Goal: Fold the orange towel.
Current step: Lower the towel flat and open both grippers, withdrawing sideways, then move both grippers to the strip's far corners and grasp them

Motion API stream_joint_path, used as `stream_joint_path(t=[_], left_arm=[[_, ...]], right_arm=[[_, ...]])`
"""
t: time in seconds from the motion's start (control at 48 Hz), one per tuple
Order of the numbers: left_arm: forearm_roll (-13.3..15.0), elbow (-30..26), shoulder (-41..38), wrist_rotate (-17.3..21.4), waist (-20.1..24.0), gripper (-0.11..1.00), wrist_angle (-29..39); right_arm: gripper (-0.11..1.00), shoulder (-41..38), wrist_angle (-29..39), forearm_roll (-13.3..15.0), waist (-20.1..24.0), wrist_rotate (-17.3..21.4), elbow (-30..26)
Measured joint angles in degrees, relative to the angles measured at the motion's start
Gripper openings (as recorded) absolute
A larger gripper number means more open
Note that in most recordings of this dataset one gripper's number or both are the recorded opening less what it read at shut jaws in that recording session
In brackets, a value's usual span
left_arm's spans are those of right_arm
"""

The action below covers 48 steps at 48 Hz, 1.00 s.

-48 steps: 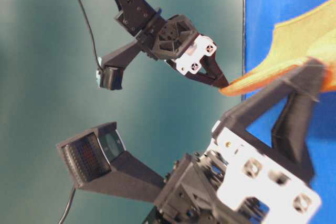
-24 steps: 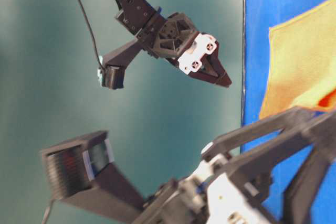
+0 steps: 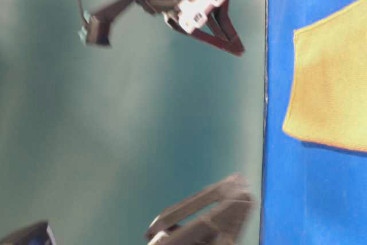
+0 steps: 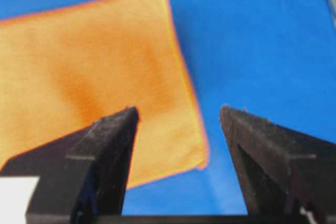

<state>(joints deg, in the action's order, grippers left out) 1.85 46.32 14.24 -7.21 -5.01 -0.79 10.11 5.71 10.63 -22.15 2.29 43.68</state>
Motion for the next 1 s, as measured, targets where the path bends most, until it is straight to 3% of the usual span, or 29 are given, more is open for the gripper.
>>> stream_joint_path(t=[0.229,0.459,0.771,1.001], left_arm=[[-0.1,8.4,9.2,1.5,7.8,0.84,-8.3],[-0.1,15.9,18.6,2.0,13.9,0.83,-13.2],[-0.1,17.1,17.9,1.6,14.7,0.83,-14.5],[-0.1,14.9,13.6,1.8,15.1,0.83,-16.1]], right_arm=[[0.64,12.4,-9.0,-1.8,3.9,4.1,10.8],[0.64,22.5,-14.1,-2.6,6.0,9.1,17.8],[0.64,22.3,-15.3,-2.8,5.6,9.7,18.5],[0.64,20.3,-16.1,-2.8,4.4,9.7,17.8]])
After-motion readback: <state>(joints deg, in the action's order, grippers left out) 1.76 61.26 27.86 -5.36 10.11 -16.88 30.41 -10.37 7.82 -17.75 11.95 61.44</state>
